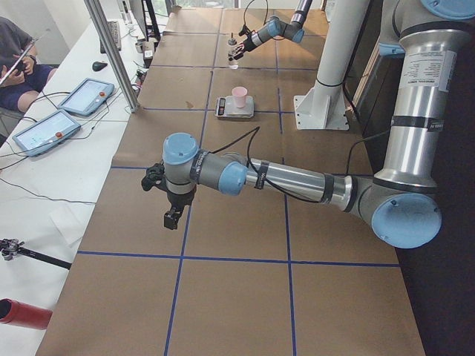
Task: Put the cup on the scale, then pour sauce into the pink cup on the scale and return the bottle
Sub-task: 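Lower the bottle onto the table and open the right gripper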
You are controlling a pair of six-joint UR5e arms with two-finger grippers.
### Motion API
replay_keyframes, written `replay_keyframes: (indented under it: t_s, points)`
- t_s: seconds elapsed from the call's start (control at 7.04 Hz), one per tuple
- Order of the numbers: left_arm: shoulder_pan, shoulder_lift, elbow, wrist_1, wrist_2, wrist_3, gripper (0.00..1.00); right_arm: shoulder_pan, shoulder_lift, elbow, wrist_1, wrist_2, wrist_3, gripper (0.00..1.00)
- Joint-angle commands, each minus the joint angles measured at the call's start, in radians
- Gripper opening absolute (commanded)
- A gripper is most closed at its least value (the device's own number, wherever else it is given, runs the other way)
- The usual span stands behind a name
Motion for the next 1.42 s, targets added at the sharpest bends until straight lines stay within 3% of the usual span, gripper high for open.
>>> replay_keyframes:
  t_s: [0.0, 0.28, 0.43, 0.57, 0.85, 0.99, 1.28]
  points:
    - [0.0, -0.004, 0.003, 0.0, 0.001, 0.002, 1.0, 0.0, -0.01, -0.011, 0.0, 0.004, -0.012, 0.16]
    - [0.002, -0.004, 0.006, -0.002, 0.001, 0.002, 1.0, 0.0, -0.019, -0.004, 0.004, 0.004, -0.013, 0.51]
    - [0.002, -0.004, 0.006, -0.002, 0.001, 0.0, 1.0, 0.0, -0.017, 0.001, 0.004, 0.004, -0.013, 0.85]
    - [0.002, -0.007, 0.007, -0.002, 0.001, 0.002, 1.0, 0.0, -0.017, 0.0, 0.004, 0.006, -0.012, 1.0]
    - [0.002, -0.011, 0.01, -0.002, 0.003, 0.002, 1.0, 0.0, -0.017, 0.004, 0.004, 0.006, -0.01, 1.0]
    - [0.002, -0.013, 0.01, -0.002, 0.003, 0.002, 1.0, 0.002, -0.019, 0.025, 0.003, 0.047, -0.012, 1.0]
    - [0.002, -0.022, 0.012, 0.0, 0.003, 0.002, 1.0, 0.005, -0.1, 0.1, -0.011, 0.256, -0.01, 1.0]
